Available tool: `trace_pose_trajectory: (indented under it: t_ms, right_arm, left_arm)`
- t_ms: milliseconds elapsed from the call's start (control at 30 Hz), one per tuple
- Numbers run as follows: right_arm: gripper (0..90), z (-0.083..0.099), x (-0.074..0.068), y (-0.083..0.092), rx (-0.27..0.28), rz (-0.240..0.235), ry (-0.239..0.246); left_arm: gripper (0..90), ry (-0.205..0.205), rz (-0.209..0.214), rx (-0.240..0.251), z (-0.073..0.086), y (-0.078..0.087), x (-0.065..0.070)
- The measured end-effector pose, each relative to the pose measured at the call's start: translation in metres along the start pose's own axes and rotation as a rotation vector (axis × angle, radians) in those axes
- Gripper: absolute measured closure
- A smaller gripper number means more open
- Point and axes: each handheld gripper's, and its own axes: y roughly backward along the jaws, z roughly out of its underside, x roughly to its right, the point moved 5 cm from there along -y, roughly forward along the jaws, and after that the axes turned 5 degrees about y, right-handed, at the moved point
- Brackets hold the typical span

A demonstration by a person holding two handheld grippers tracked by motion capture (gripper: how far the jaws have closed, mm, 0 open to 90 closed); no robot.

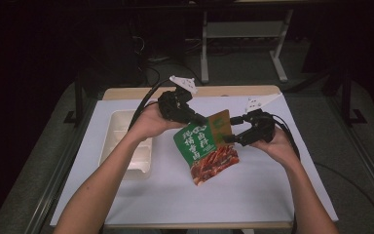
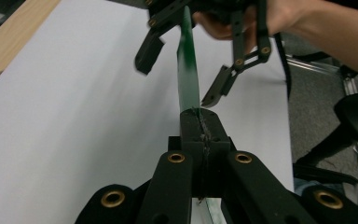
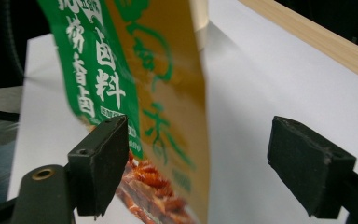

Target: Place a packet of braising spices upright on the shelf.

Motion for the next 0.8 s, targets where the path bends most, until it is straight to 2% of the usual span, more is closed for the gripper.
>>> trace_pose_trajectory:
  t_ms: [133,200,300,367,400,433,533,633,667,800]
  right_arm:
    - [26.5,0.001,-0.003,-0.006,0.012,-0.073,-0.009]
    - [30.0,0.002,-0.006,-0.013,-0.002,-0.107,-0.001]
    - [43.1,0.004,-0.012,-0.024,-0.036,-0.159,0.026]
    - [58.3,0.005,-0.016,-0.028,-0.047,-0.194,0.044]
    - [64.1,0.005,-0.018,-0.031,-0.046,-0.19,0.05]
    - [72.0,0.006,-0.019,-0.032,-0.052,-0.201,0.057]
    - [86.6,0.007,-0.022,-0.032,-0.047,-0.235,0.061]
    - [89.0,0.007,-0.026,-0.029,-0.055,-0.238,0.066]
    - [89.2,0.007,-0.028,-0.028,-0.054,-0.241,0.063]
    - [89.6,0.006,-0.031,-0.021,-0.053,-0.23,0.07]
  left_arm:
    - [90.0,-0.009,0.006,-0.003,-0.002,-0.002,0.002]
    - [90.0,-0.014,0.014,-0.003,-0.003,-0.003,0.003]
    - [90.0,-0.01,0.01,0.004,-0.003,-0.004,0.003]
    - [90.0,-0.01,0.006,-0.001,-0.003,-0.003,0.002]
    - [90.0,-0.01,0.005,-0.007,-0.002,-0.003,0.001]
    - [90.0,-0.011,-0.004,-0.01,-0.002,-0.004,0.0]
    - [89.4,-0.006,-0.023,-0.015,0.0,-0.003,-0.003]
    - [84.0,0.011,-0.033,0.022,0.001,0.003,-0.006]
    - [79.8,0.005,-0.038,0.024,0.001,0.005,-0.007]
    - [72.6,0.001,-0.059,0.058,0.003,0.016,-0.007]
